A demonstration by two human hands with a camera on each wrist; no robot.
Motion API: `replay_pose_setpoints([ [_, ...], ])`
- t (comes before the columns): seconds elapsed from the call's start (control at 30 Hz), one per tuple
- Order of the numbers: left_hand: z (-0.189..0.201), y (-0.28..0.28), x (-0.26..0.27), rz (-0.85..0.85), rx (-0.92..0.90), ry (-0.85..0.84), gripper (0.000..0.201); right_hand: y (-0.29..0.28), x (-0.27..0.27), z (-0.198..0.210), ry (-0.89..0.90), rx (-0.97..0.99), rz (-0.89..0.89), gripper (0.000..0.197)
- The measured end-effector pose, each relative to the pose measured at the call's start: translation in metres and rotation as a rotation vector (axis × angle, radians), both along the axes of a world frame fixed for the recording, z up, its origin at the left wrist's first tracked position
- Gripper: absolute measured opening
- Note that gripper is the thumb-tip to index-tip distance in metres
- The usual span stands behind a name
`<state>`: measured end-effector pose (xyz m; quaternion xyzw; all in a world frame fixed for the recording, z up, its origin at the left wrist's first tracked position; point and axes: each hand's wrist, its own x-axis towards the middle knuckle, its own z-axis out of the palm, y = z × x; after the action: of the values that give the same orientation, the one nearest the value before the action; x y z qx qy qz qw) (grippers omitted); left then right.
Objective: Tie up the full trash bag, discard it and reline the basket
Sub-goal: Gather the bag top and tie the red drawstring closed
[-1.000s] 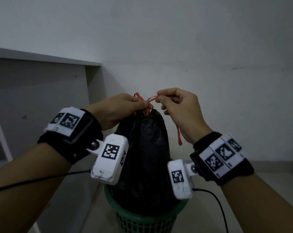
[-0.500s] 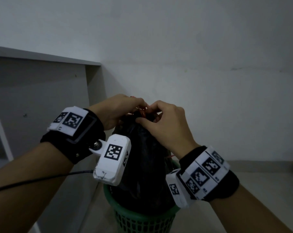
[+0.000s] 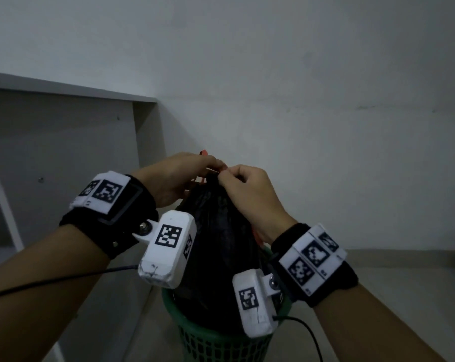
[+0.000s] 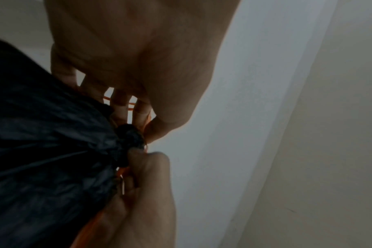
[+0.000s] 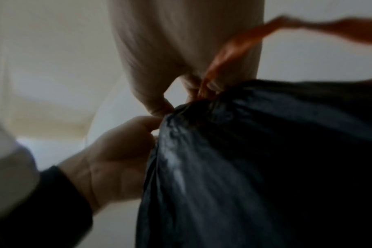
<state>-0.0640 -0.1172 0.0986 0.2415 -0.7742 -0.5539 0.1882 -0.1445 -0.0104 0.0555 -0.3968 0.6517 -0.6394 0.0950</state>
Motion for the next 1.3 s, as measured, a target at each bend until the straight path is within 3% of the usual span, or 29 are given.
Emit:
replay_pose_setpoints([
  [0.07,-0.002,0.0,0.0,-0.025,0.005,0.033,0.02,0.003,0.0,0.003,-0.147,-0.008,0.107,0.016],
  [0.27,-0.011,-0.002,-0.002,-0.081,-0.088,0.09,0.032,0.015,-0.008,0.015,-0.339,0.025,0.293,0.018],
  [0.43,-0.011,-0.003,0.002,-0.174,-0.164,0.08,0.037,0.017,-0.021,0.018,-0.224,0.106,0.272,0.017],
  [0.63,-0.017,-0.01,0.001,-0.129,-0.302,0.127,0.051,0.016,-0.019,0.022,0.138,0.177,0.194,0.022],
  [0.73,-0.024,-0.013,-0.004,-0.008,-0.283,0.281,0.017,0.014,-0.027,0.023,0.062,0.175,0.221,0.015],
  [0.8,-0.026,-0.012,-0.005,0.026,-0.246,0.345,0.008,0.014,-0.032,0.022,-0.056,0.146,0.271,0.014],
  [0.97,-0.024,-0.009,-0.001,-0.075,-0.209,0.315,0.013,0.013,-0.037,0.017,-0.203,0.073,0.285,0.018],
  [1.07,-0.02,-0.007,0.003,-0.143,-0.291,0.29,0.015,0.011,-0.037,0.015,-0.097,0.119,0.19,0.016],
  [1.2,-0.009,-0.01,0.007,-0.069,-0.587,0.115,0.013,0.01,-0.036,0.011,0.038,0.127,0.169,0.011],
  [1.27,-0.008,-0.01,0.004,-0.066,-0.565,0.052,0.024,0.01,-0.037,0.01,0.025,0.069,0.166,0.01],
  [1.3,-0.01,-0.008,0.001,-0.079,-0.455,0.046,0.03,0.01,-0.039,0.009,0.04,0.05,0.157,0.008],
])
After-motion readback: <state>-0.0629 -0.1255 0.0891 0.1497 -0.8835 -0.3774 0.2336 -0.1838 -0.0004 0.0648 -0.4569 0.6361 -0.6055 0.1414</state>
